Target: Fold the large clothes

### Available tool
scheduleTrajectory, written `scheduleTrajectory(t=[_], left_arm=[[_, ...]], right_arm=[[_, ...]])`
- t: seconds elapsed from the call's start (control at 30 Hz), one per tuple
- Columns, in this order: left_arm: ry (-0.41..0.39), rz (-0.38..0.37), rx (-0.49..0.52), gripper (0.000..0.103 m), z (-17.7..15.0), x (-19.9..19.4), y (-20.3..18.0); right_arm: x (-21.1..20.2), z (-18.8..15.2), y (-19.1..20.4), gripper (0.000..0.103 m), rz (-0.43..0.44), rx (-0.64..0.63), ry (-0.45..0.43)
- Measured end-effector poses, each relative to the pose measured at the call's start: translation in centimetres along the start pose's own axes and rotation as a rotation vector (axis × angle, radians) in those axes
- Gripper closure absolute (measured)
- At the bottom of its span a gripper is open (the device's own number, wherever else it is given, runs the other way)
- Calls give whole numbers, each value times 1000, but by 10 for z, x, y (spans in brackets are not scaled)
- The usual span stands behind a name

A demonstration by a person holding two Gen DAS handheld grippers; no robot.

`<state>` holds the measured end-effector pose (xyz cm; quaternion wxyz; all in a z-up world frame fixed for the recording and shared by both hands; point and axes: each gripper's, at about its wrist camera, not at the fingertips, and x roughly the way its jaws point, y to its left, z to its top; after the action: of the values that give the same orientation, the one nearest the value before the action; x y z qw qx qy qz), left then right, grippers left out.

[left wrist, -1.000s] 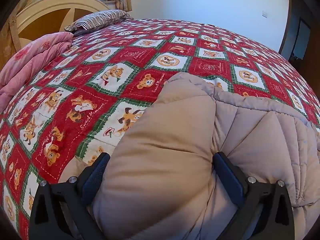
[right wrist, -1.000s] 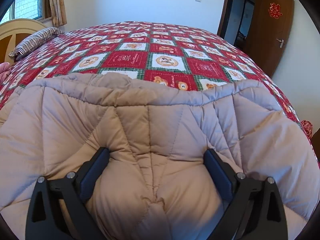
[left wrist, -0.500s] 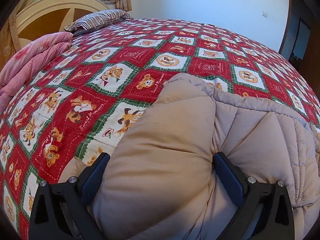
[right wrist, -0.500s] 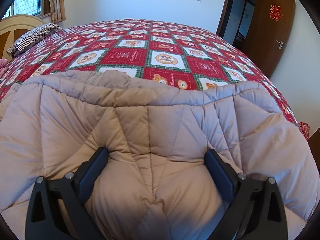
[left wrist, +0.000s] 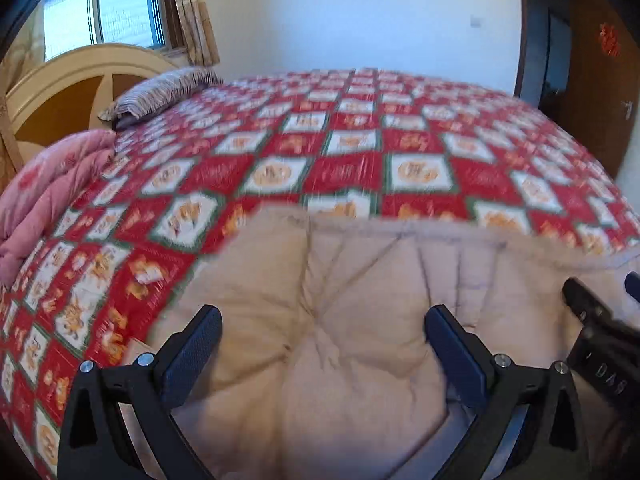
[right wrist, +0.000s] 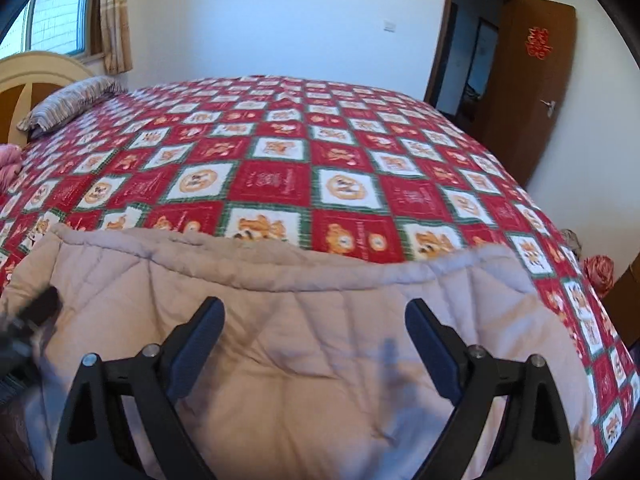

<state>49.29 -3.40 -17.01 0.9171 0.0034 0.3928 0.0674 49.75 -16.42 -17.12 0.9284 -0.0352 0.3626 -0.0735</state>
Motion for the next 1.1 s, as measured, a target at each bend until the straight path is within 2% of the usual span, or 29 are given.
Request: scheduleTrajectory(t=[0.1,0.3,0.6,0.73,0.8,0.87,0.93,1.0,1.07,1.1], left_arm=[[-6,-45,-53,1,-7,12,8],[-23,28,-30,1,-14,17,-3],[-18,53,-23,1,-13,23,-6],[49,-14,8,1,-7,8,4],[18,-21,25,1,-10,-18,14],[-58,1,49,1,-21,-51,32],[-81,25,45,1,-32,-60,47],[-35,55,8,1,-45,-47,62],[23,53,-33,1,-54,-28,70],[23,46,-48,1,-59,-24,72]], right_arm=[[26,-7,2,9,-2,12,62],[38,-15,9,4,-17,-6,50],[50,-15,16,0,-40,-37,92],[53,-13,17,0,-44,-49,109],[48,-11,14,0,-29,-47,127],[32,-13,12,1,-13,-50,130],[5,-21,11,1,17,-45,104],[-13,-32,10,0,15,-37,78],[-17,-48,12,0,-2,-33,87],[-15,-54,14,0,-7,-34,88]])
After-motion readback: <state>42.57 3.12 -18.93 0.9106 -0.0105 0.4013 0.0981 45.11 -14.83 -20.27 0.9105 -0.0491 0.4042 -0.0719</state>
